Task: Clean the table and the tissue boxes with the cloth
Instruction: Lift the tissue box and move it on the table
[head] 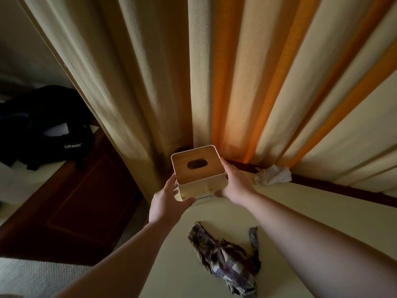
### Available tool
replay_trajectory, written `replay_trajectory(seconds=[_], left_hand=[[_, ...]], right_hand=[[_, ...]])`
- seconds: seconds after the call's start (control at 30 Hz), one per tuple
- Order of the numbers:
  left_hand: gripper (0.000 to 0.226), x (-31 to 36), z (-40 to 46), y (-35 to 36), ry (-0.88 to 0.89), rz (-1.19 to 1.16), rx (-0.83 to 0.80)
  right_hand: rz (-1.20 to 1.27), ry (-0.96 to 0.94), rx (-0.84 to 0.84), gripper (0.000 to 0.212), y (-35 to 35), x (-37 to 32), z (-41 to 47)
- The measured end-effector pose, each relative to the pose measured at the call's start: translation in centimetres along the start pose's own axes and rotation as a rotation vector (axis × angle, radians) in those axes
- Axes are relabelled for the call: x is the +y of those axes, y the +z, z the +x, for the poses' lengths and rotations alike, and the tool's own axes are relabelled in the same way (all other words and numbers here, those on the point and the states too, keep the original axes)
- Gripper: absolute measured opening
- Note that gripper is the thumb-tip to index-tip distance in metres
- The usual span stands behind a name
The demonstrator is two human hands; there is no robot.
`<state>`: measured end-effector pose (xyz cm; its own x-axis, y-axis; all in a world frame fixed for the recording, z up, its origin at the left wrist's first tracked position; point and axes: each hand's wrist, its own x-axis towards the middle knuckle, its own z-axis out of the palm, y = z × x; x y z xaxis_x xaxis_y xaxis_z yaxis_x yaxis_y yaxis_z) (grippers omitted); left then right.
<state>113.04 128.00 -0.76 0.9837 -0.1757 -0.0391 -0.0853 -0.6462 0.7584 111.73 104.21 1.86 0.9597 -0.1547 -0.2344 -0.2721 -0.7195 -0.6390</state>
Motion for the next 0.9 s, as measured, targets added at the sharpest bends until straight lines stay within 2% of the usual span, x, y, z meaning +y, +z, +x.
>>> replay_trajectory(seconds=[0.13,0.23,0.33,0.43,0.47,0.57,0.63,0.8,0.9], left_hand=[[0.113,1.0,-0.2,0.5,0.008,0.193,0.118],[0.096,2.4,-0.6,1.7,0.233,0.308,0.23],[0.073,4.3,-1.0,3.6,0.458,0.352,0.232],[0.06,6.6,-1.5,6.1,0.498,0.312,0.122],[0.056,7.2,-1.6,6.9,0.495,0.297,0.074],[0.053,8.5,-1.6,9.5,0.47,0.292,-0.073],[0.053,9.2,-1.6,11.0,0.463,0.307,-0.133],[0.049,10.7,-0.9,13.6,0.493,0.299,-0.16],[0.046,11.4,-0.2,14.7,0.471,0.26,-0.184]], right_hand=[[-0.055,-0.005,-0.029,0.12,-0.9,0.9,-0.1],[-0.077,0.037,0.001,0.114,-2.0,2.5,-0.7],[-0.144,0.07,0.051,0.084,-3.7,4.7,-1.9],[-0.291,0.018,0.213,0.036,-5.7,7.6,-2.9],[-0.33,0.003,0.258,0.032,-6.2,8.7,-3.3],[-0.399,0.024,0.182,0.055,-7.1,11.6,-4.0],[-0.423,0.065,0.094,0.062,-7.3,13.0,-4.0],[-0.411,0.202,-0.043,0.054,-7.8,14.5,-3.0],[-0.357,0.168,0.057,0.045,-7.4,15.5,-3.2]])
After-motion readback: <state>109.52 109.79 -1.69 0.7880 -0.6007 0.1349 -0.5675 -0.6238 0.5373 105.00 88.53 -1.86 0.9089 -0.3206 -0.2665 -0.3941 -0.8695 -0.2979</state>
